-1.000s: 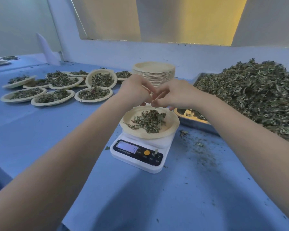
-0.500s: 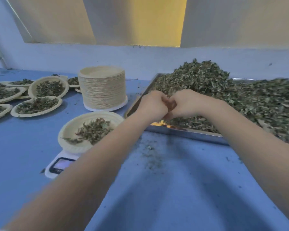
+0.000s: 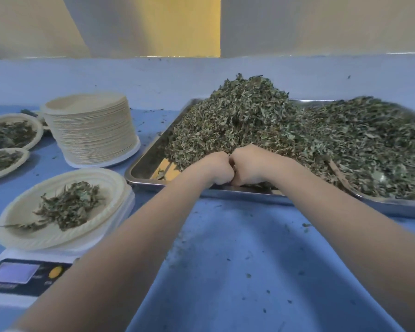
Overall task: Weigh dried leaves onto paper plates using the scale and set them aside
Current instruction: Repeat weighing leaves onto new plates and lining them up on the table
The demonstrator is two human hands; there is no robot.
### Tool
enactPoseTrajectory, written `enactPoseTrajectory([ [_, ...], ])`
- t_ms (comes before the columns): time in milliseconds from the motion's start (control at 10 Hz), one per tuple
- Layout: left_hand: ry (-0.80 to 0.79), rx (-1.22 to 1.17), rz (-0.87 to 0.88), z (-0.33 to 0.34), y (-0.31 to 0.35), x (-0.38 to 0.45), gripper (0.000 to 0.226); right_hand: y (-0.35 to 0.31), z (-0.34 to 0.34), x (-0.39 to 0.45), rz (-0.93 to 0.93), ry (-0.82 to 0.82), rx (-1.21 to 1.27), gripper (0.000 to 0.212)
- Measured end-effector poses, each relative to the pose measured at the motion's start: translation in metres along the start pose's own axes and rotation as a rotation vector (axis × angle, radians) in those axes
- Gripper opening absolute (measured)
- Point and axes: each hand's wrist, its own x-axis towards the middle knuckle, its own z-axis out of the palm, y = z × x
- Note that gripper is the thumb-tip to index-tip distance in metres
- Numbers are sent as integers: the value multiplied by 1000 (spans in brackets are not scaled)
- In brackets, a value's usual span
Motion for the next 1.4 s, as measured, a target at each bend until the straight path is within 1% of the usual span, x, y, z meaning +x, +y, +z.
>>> enactPoseTrajectory([
  [100, 24, -155, -64, -1, -5, 2, 13, -6, 3, 6, -14, 56, 51, 22],
  [200, 93, -369, -117, -6, -12, 3, 17, -9, 4, 10, -30, 134, 219, 21],
  [300, 186, -502, -123, -20, -21, 5, 30, -13, 0, 15, -39, 270, 380, 39],
  [400, 274, -603, -129, -42, -31, 3, 27, -22, -14, 19, -58, 367, 497, 42],
  [500, 344, -632, -95, -68, -42, -5, 15, -38, -32, 23, -99, 426, 500, 40],
  [600, 390, -614, -60, -95, -58, -32, 14, -64, -48, 28, -158, 461, 505, 41],
  [700, 489, -510, -86, -114, -78, -51, 21, -99, -57, 33, -241, 488, 536, 42],
  [800, 544, -522, -128, -127, -108, -76, 22, -139, -57, 35, -312, 459, 592, 42],
  [900, 504, -473, -196, -133, -139, -103, 20, -179, -48, 34, -368, 375, 582, 39],
  [1000, 415, -452, -248, -132, -164, -125, 16, -203, -38, 33, -402, 155, 696, 32],
  [1100, 394, -487, -258, -127, -181, -136, 25, -213, -33, 32, -394, 11, 551, 32],
  [1300, 559, -528, -234, -122, -206, -138, 21, -202, -33, 35, -340, 104, 463, 24],
  [1400, 647, -562, -229, -115, -216, -136, 24, -198, -29, 35, -330, 136, 551, 21],
])
